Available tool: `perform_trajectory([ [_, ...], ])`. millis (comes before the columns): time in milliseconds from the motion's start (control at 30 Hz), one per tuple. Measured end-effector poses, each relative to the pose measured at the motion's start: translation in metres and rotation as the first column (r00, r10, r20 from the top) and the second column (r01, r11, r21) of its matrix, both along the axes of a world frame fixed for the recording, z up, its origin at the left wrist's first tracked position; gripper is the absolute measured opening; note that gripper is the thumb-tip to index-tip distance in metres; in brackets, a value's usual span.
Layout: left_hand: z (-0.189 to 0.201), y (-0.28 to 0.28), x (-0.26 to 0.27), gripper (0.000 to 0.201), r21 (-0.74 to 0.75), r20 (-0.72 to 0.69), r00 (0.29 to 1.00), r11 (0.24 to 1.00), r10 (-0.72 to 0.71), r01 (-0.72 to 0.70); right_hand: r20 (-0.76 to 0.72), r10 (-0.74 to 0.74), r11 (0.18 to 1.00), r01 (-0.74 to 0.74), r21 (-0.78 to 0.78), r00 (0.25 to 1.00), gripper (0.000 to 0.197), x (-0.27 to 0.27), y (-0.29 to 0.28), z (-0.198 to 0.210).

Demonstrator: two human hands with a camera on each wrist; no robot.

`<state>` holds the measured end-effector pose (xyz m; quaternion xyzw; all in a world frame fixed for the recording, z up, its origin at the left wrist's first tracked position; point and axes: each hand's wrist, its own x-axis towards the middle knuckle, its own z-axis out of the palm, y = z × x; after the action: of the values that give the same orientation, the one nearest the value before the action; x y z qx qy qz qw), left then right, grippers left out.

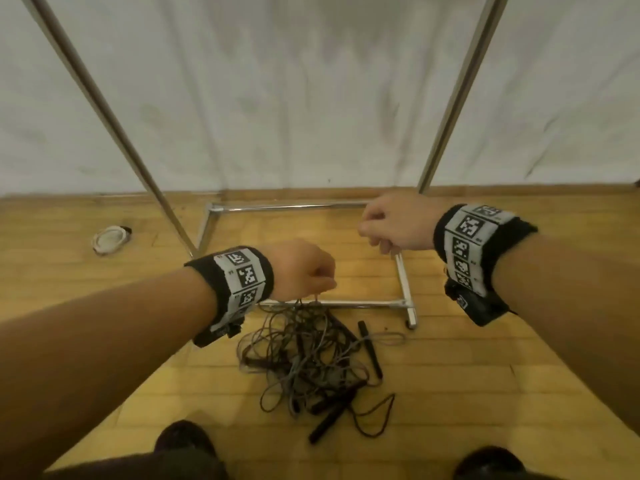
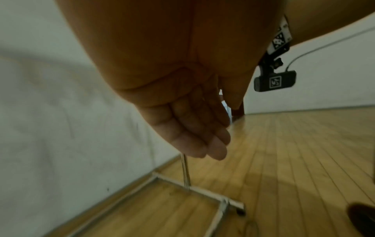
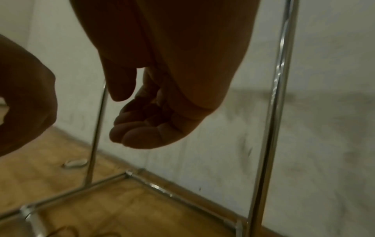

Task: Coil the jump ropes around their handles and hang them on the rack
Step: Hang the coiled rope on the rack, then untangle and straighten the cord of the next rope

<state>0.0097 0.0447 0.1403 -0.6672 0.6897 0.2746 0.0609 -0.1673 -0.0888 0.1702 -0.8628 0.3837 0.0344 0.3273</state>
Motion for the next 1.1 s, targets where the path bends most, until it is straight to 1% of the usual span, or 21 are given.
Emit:
perform_trajectory([
  [67,-0.035,0.01,0.002,0.023,0.063,0.038,0.997,0.996,-0.064,0.061,-0.078,0.061,0.998,-0.059,0.027,0.995,0.018,0.006,0.009,-0.037],
  [167,-0.081,0.015,0.004,0.014,0.128,0.066,0.99,0.985,-0.128,0.119,-0.197,0.137,0.989,-0.124,0.078,0.971,0.023,0.011,0.017,-0.084],
  [267,-0.123,0.013,0.003,0.012,0.168,0.067,0.988,0.977,-0.141,0.129,-0.284,0.187,0.981,-0.165,0.097,0.94,0.026,0.009,0.016,-0.12],
  [367,-0.161,0.011,-0.001,0.008,0.21,0.035,0.987,0.967,-0.155,0.144,-0.377,0.24,0.968,-0.192,0.161,0.895,0.032,0.009,0.015,-0.154],
  [467,-0.199,0.013,-0.01,0.005,0.305,0.037,0.978,0.935,-0.203,0.182,-0.439,0.298,0.95,-0.218,0.223,0.848,0.033,0.007,0.018,-0.185],
  [500,-0.212,0.015,-0.013,0.008,0.35,0.039,0.971,0.913,-0.235,0.207,-0.448,0.326,0.939,-0.231,0.253,0.833,0.033,0.006,0.019,-0.195],
  [567,-0.237,0.02,-0.019,0.026,0.434,0.023,0.952,0.861,-0.307,0.267,-0.457,0.369,0.919,-0.245,0.309,0.809,0.031,0.005,0.02,-0.216],
  [633,-0.257,0.022,-0.022,0.04,0.463,-0.007,0.943,0.834,-0.334,0.299,-0.461,0.395,0.903,-0.245,0.353,0.795,0.032,0.004,0.02,-0.234],
  [700,-0.274,0.023,-0.022,0.044,0.46,-0.022,0.937,0.829,-0.349,0.32,-0.465,0.42,0.89,-0.255,0.377,0.78,0.034,0.002,0.021,-0.251],
  [767,-0.29,0.025,-0.022,0.048,0.424,0.009,0.913,0.829,-0.407,0.365,-0.466,0.446,0.876,-0.265,0.403,0.764,0.036,0.001,0.024,-0.268],
  [867,-0.312,0.032,-0.021,0.072,0.385,0.131,0.845,0.812,-0.519,0.439,-0.477,0.451,0.874,-0.266,0.406,0.754,0.039,-0.001,0.029,-0.292],
  [900,-0.317,0.034,-0.019,0.077,0.373,0.171,0.83,0.814,-0.531,0.445,-0.483,0.443,0.878,-0.257,0.404,0.756,0.041,-0.002,0.031,-0.299],
  [933,-0.321,0.036,-0.019,0.078,0.353,0.196,0.826,0.824,-0.528,0.443,-0.488,0.432,0.882,-0.242,0.405,0.759,0.043,-0.002,0.032,-0.306],
  [1033,-0.329,0.035,-0.02,0.069,0.28,0.215,0.858,0.871,-0.467,0.404,-0.498,0.407,0.885,-0.195,0.423,0.766,0.042,-0.004,0.036,-0.323],
  [1100,-0.331,0.028,-0.018,0.063,0.27,0.142,0.92,0.908,-0.365,0.319,-0.504,0.404,0.886,-0.19,0.422,0.764,0.032,-0.005,0.037,-0.331],
])
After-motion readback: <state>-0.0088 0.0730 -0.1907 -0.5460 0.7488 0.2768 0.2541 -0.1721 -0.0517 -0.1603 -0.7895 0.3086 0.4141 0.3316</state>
